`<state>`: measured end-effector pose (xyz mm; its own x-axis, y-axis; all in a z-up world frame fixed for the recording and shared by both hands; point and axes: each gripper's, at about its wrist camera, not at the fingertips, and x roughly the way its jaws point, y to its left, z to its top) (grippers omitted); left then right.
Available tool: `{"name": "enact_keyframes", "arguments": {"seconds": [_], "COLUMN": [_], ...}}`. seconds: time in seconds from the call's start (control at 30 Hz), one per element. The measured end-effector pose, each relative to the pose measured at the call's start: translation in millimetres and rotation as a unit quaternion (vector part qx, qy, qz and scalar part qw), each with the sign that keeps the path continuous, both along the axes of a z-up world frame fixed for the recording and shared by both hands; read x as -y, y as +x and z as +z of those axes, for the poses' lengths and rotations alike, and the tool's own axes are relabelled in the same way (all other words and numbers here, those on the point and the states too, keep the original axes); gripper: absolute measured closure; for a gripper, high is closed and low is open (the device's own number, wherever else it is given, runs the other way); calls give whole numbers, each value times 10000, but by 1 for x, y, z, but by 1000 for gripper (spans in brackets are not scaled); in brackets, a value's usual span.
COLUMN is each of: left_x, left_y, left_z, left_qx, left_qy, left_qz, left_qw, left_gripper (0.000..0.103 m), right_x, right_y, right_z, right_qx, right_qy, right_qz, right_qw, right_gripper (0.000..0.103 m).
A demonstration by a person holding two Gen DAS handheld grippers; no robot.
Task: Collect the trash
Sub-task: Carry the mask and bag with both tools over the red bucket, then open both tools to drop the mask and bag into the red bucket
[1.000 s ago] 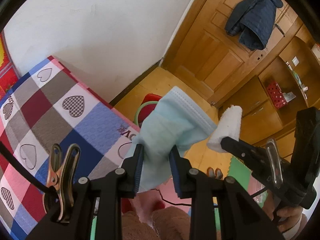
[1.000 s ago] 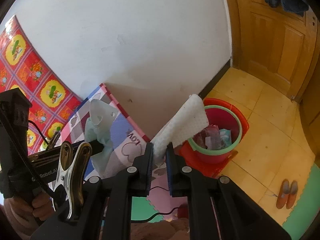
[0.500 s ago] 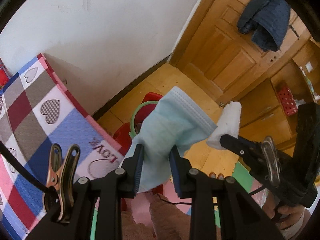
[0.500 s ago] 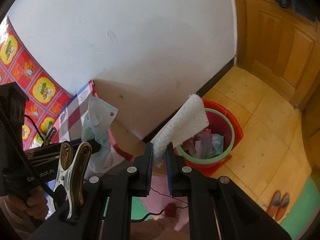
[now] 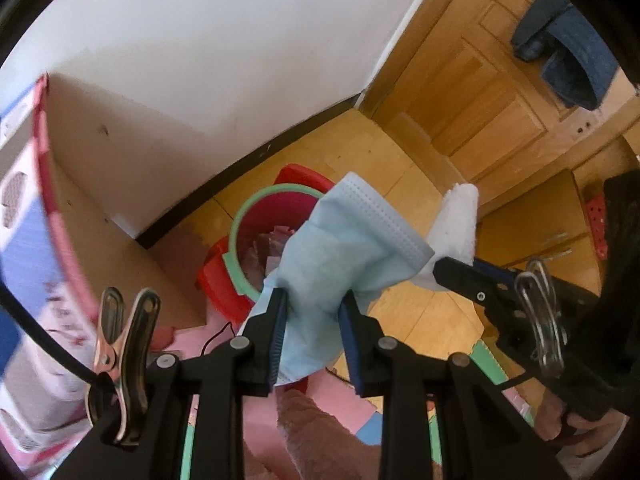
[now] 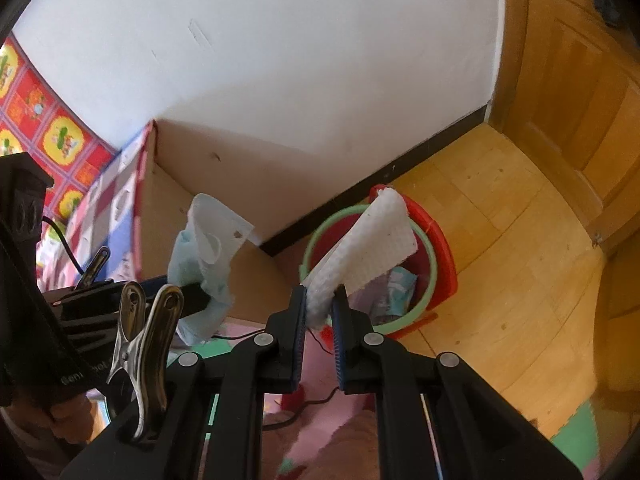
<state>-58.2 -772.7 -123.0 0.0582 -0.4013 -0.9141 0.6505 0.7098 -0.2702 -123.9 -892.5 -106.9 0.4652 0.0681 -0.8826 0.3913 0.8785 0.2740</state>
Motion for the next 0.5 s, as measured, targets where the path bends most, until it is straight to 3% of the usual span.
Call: {"name": "enact_keyframes", "arguments": {"seconds": [0.5], "left_x": [47], "left_y": [31], "left_z": [-108], "left_qx": [-257], "left_qy": [444], "left_qz": [544], "left_qw": [9972], "left_gripper": [76], "right_x": [43], "right_y": [30], "right_z": [-107], "right_qx": [-482], "right_qy": [268], "right_qz": [554], "right_qw": [9969], "right_gripper": [90]}}
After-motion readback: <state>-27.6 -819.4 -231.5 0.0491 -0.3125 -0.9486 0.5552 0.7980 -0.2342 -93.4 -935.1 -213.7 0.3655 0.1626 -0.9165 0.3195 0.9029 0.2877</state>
